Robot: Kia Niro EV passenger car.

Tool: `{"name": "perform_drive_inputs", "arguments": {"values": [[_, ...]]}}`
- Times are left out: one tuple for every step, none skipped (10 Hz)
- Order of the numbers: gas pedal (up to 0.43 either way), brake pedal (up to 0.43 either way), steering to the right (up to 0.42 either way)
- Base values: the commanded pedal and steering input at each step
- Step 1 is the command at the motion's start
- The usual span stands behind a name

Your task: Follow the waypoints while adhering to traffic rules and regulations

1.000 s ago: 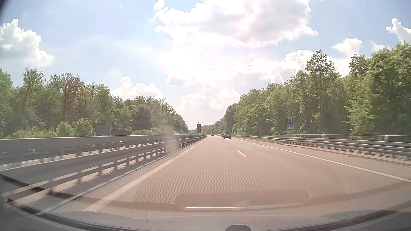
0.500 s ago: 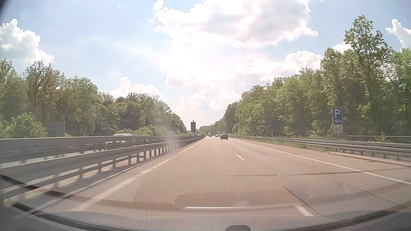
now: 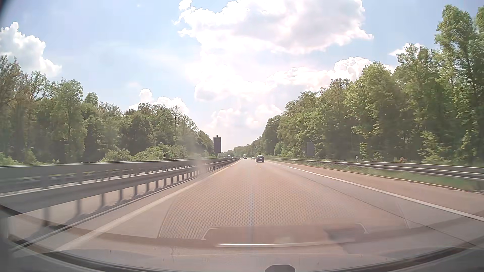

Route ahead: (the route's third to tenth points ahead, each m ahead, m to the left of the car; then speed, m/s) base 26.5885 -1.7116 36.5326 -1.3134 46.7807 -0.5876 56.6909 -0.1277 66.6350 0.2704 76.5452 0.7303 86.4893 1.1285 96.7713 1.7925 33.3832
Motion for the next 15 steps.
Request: {"name": "perform_drive_inputs", "arguments": {"values": [[0.311, 0.0, 0.0], [0.311, 0.0, 0.0], [0.311, 0.0, 0.0], [0.311, 0.0, 0.0], [0.311, 0.0, 0.0], [0.311, 0.0, 0.0], [0.311, 0.0, 0.0], [0.311, 0.0, 0.0], [0.299, 0.0, 0.0], [0.287, 0.0, 0.0], [0.26, 0.0, 0.0], [0.24, 0.0, 0.0], [0.24, 0.0, -0.003], [0.22, 0.0, -0.006], [0.22, 0.0, -0.006]]}}
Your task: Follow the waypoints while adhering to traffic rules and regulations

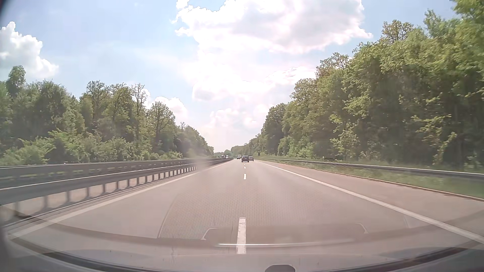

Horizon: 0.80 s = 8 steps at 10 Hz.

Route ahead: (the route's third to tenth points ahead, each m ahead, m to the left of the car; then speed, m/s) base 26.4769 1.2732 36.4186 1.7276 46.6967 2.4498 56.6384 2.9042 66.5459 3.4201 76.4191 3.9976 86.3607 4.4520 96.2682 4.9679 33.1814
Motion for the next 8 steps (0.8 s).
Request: {"name": "perform_drive_inputs", "arguments": {"values": [[0.22, 0.0, -0.008], [0.22, 0.0, -0.009], [0.22, 0.0, -0.01], [0.209, 0.0, -0.009], [0.209, 0.0, -0.01], [0.209, 0.0, -0.009], [0.209, 0.0, -0.009], [0.209, 0.0, -0.009]]}}
